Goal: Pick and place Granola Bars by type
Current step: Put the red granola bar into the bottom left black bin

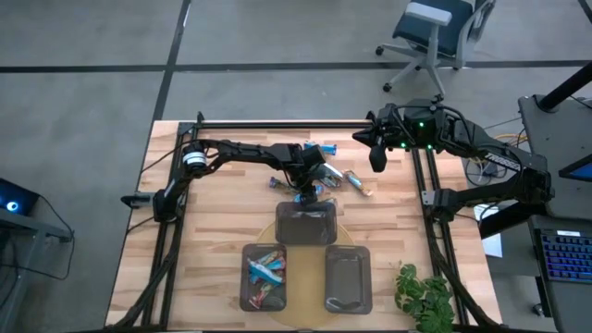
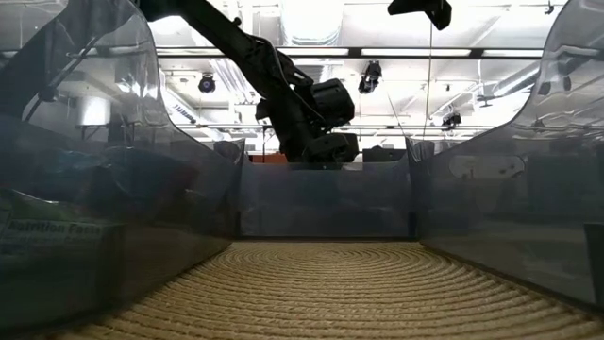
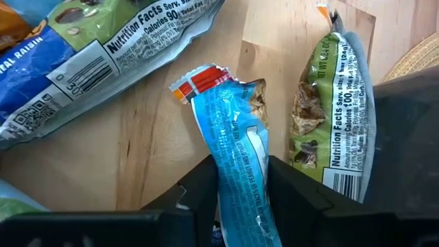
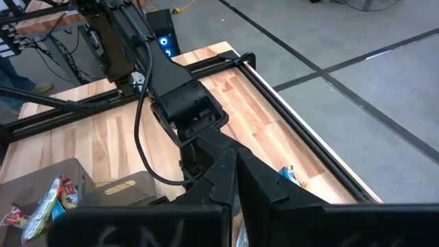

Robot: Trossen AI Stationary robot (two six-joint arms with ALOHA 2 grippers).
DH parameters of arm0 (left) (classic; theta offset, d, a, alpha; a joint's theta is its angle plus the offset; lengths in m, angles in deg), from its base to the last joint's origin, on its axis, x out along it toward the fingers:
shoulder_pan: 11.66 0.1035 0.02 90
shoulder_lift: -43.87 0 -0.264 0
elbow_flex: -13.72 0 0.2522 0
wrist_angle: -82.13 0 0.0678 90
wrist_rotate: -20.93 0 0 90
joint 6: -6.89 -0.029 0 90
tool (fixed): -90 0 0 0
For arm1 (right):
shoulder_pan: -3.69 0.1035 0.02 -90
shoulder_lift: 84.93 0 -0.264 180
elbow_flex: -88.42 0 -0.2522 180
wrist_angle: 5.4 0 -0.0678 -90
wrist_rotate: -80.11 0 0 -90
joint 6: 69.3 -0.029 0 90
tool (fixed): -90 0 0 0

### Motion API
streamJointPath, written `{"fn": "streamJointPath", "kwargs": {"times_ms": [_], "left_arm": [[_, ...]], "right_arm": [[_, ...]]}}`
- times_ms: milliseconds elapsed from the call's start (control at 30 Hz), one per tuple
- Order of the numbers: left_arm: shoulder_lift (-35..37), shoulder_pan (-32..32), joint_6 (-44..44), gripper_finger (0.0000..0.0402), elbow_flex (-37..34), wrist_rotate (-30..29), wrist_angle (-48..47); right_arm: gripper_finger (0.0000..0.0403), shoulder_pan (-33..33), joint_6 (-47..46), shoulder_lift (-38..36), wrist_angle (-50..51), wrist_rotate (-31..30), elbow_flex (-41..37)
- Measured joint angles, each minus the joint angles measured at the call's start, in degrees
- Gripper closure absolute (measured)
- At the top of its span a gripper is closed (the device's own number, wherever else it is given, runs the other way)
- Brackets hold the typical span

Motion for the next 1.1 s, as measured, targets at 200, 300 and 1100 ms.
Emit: {"fn": "streamJointPath", "kwargs": {"times_ms": [200,300,1100], "left_arm": [[0.11,0.29,-0.07,0.0299,0.17,1.3,-0.91],[0.11,0.39,-1.32,0.0303,1.33,1.57,-2.82],[0.28,3.13,-12.5,0.0335,23.7,7.23,-32.56]], "right_arm": [[0.0394,-0.01,0.08,0.0,0.01,0.0,0.0],[0.0394,0.0,0.31,0.0,0.02,0.0,0.0],[0.0394,0.0,1.1,-0.18,0.04,0.0,0.0]]}}
